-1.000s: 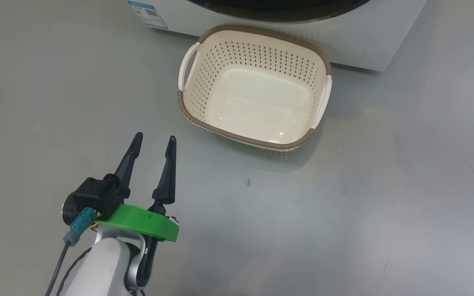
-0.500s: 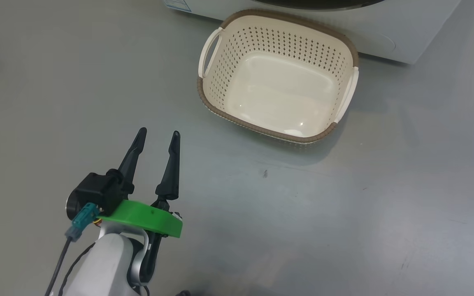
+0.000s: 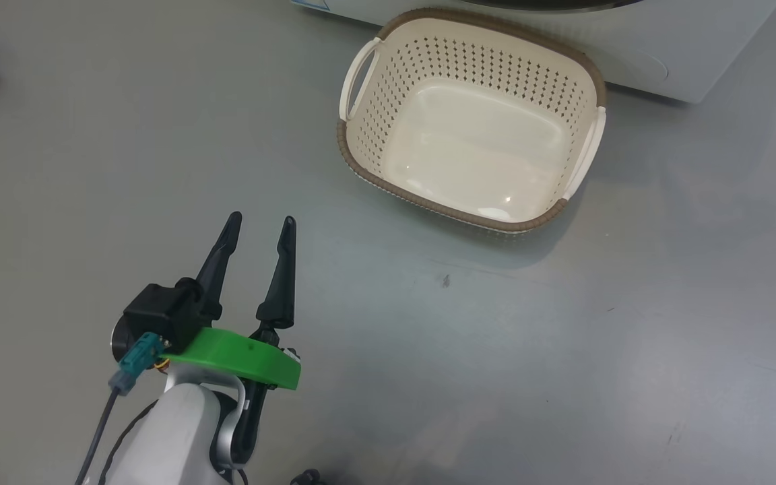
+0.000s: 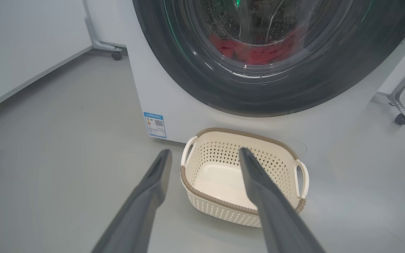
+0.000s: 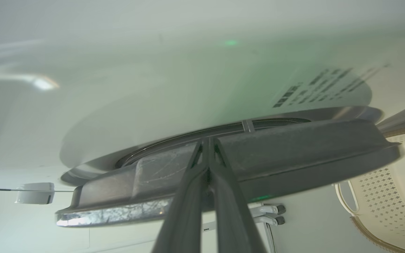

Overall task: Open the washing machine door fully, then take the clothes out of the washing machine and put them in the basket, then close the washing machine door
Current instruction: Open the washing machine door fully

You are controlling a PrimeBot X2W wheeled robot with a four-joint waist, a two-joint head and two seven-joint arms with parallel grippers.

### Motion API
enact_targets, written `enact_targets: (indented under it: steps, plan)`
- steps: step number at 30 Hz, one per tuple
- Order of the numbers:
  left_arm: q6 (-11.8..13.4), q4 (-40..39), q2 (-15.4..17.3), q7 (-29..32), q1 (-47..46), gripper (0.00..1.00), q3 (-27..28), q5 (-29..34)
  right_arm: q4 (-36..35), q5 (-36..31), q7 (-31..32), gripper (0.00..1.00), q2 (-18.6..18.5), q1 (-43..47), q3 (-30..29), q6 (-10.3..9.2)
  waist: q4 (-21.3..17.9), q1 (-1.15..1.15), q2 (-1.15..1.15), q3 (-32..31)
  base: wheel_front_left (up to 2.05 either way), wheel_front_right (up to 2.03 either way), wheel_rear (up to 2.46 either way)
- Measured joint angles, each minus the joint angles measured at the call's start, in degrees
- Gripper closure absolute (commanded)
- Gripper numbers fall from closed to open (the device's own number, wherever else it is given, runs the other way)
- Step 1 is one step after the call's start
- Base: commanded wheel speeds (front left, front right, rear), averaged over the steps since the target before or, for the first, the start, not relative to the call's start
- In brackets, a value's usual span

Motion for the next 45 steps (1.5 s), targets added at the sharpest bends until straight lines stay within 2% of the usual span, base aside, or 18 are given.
enact_targets:
  steps: [21,45]
  plan:
    - [0.51,0.12,-0.05,0.0,-0.05,0.0,-0.18,-0.89,8.76,-0.14,1.96,1.0,-0.63,-6.62,0.98,0.01,1.4,0.0,0.0,0.89,0.0,0.0,0.0]
    - [0.51,1.49,-0.08,0.0,-0.59,0.0,-0.24,0.62,13.61,-0.6,4.43,1.0,-0.03,-5.65,2.15,0.01,0.44,0.0,0.0,-1.91,0.0,0.0,0.0]
